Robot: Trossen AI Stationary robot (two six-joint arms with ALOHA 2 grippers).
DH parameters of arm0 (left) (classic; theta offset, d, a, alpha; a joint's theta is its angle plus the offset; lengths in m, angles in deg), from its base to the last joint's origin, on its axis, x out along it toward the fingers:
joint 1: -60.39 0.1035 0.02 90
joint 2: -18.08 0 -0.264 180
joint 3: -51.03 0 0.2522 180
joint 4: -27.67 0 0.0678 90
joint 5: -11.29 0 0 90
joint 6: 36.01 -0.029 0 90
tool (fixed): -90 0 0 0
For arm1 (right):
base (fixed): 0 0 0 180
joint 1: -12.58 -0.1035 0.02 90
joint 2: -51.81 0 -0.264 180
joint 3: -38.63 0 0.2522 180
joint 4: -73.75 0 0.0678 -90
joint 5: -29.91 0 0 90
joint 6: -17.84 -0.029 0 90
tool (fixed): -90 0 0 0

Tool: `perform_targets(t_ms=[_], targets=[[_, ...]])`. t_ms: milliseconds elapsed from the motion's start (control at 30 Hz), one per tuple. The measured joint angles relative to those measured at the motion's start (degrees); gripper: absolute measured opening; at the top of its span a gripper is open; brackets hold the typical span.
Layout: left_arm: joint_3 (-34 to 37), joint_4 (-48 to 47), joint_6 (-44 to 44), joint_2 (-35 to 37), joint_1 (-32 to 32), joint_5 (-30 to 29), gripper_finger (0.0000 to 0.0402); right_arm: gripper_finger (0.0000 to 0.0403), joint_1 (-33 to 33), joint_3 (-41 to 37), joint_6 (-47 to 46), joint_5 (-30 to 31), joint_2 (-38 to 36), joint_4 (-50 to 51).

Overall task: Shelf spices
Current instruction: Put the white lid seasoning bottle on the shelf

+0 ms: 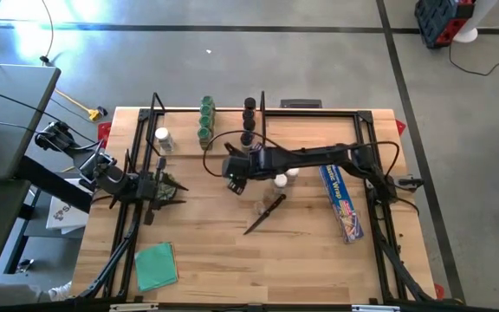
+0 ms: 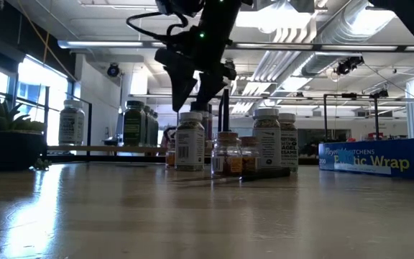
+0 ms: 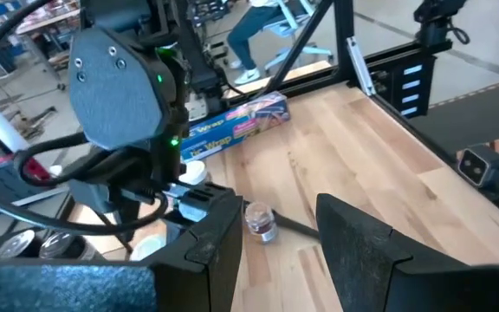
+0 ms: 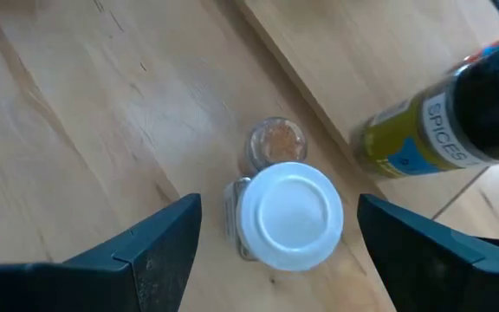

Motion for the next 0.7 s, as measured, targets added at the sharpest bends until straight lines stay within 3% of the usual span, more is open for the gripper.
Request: perform_targets(t_ms=[433, 700], targets=[[0.0, 0.11, -0.37, -0.02, 0.0, -0.29, 0.0145, 0.0295, 1.05, 0.0, -8.1, -0.1, 6.61, -0.93], [0.07, -2.99, -0.39, -0.31, 0.0, -0.28, 0.0145, 0.0186, -0.89, -0.02, -5.55, 3.66, 6.75, -6.18]])
